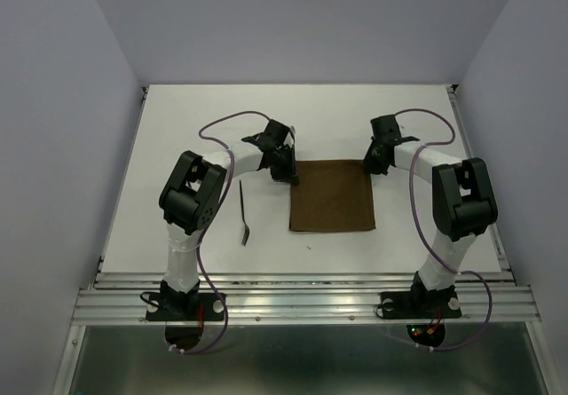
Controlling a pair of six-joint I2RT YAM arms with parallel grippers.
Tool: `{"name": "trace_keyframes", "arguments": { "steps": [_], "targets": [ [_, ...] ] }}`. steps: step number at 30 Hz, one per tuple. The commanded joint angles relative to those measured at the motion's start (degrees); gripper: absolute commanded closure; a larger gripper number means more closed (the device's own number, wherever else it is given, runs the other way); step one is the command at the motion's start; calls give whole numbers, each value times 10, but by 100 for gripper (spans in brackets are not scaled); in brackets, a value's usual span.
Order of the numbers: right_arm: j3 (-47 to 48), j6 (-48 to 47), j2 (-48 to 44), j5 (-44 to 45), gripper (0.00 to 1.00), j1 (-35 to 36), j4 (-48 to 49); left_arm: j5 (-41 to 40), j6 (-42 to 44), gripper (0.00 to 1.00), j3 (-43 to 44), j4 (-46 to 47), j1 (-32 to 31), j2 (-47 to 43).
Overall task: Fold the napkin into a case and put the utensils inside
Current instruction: Smooth out the lower triangle-folded napkin at the center of the board.
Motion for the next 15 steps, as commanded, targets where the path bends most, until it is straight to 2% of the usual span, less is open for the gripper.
{"name": "trace_keyframes", "arguments": {
  "steps": [1, 6, 15],
  "targets": [
    [-10, -11, -71, -3, 99, -4, 16, -22, 22, 100, 42, -44, 2, -39],
    [4, -19, -76, -7, 99, -4, 16, -32, 25, 100, 95, -63, 2, -27],
    [59, -14, 8, -26, 99, -4, 16, -43, 30, 100, 156, -84, 2, 46]
  ]
}}
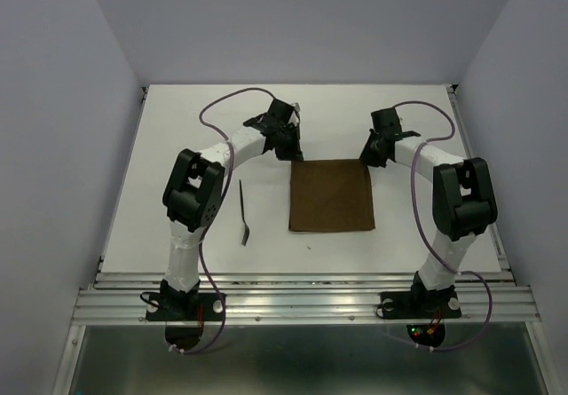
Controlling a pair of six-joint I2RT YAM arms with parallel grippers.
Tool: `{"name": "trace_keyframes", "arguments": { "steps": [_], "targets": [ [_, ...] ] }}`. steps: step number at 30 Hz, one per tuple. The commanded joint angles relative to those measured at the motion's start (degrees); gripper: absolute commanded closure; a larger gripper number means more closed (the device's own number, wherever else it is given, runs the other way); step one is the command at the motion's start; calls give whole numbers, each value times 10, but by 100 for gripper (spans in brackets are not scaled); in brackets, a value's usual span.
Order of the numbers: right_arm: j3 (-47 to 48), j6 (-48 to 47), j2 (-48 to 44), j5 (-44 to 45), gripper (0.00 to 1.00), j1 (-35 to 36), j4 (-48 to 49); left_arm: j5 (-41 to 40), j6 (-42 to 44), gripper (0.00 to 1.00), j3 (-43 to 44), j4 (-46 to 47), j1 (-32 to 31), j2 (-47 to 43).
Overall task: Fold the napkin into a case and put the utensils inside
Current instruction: Smooth out the lower triangle-folded napkin at the center of the board.
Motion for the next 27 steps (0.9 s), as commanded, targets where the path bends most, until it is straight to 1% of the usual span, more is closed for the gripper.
{"name": "trace_keyframes", "arguments": {
  "steps": [1, 7, 11, 17, 21, 25, 27],
  "targets": [
    [41, -4, 37, -4, 99, -4, 14, -11, 12, 100, 20, -21, 2, 36],
    [59, -5, 75, 23, 99, -4, 8, -18, 22, 100, 43, -30, 2, 80],
    [56, -11, 72, 17, 99, -4, 4, -25, 27, 100, 46, -37, 3, 87],
    [40, -19, 27, 18, 99, -4, -4, -47, 31, 100, 37, -45, 3, 50],
    [19, -20, -31, 22, 99, -4, -5, -58, 32, 100, 32, -50, 3, 13],
    [-15, -19, -74, 14, 98, -4, -4, -54, 30, 100, 8, -48, 1, -33],
    [-43, -18, -91, 6, 98, -4, -3, -47, 28, 100, -27, -41, 0, -50]
  ]
}}
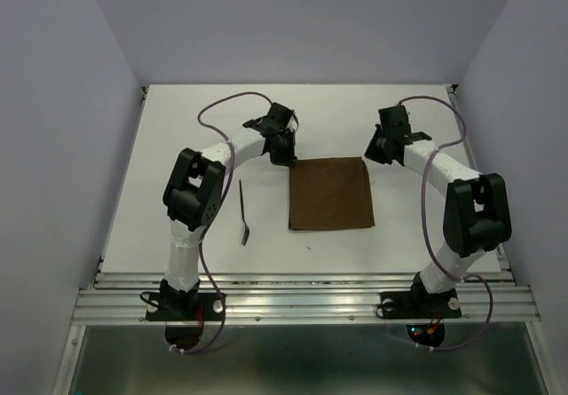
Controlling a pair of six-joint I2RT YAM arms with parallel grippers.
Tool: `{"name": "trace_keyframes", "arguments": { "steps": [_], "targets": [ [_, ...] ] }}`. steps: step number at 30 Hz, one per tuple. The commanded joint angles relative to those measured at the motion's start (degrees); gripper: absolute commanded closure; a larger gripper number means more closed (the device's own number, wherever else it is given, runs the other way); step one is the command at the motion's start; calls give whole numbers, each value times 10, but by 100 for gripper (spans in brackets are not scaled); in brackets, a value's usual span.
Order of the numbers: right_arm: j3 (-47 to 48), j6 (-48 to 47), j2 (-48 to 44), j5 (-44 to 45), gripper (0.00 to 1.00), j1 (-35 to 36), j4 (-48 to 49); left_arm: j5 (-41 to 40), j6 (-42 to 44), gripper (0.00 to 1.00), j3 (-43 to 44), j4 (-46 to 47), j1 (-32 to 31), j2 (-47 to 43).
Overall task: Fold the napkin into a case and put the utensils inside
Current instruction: Smooth out the lower triangle-folded napkin at the center of the board.
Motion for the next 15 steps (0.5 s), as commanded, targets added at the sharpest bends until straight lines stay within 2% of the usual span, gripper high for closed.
{"name": "trace_keyframes", "arguments": {
  "steps": [1, 7, 15],
  "targets": [
    [-44, -6, -57, -12, 98, -4, 13, 3, 7, 100, -61, 2, -5, -99],
    [-116, 5, -117, -32, 97, -4, 20, 52, -4, 100, -200, 42, -28, -186],
    [-137, 6, -135, -48, 97, -4, 21, 100, -35, 100, -315, 90, -87, -249]
  ]
}}
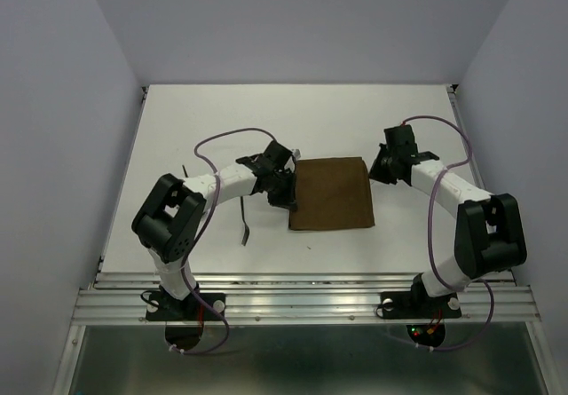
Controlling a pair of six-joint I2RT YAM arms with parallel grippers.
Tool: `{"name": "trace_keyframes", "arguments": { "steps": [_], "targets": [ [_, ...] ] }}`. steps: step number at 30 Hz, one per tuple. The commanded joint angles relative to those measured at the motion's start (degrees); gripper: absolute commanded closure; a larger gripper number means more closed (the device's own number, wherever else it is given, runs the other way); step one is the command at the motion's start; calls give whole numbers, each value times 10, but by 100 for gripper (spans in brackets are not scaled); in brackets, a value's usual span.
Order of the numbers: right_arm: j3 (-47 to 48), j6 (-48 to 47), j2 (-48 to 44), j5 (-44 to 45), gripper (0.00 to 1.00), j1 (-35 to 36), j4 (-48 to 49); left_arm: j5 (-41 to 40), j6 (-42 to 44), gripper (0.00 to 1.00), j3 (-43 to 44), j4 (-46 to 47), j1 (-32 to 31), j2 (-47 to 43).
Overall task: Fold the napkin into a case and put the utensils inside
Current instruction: Smooth out the lower triangle-folded napkin at the center of the board.
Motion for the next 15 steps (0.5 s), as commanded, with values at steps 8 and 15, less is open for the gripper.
{"name": "trace_keyframes", "arguments": {
  "steps": [8, 15],
  "targets": [
    [-14, -3, -26, -26, 97, -4, 16, 12, -28, 100, -81, 59, -40, -7],
    [-5, -18, -20, -17, 73, -4, 12, -19, -9, 100, -66, 38, -39, 10]
  ]
}}
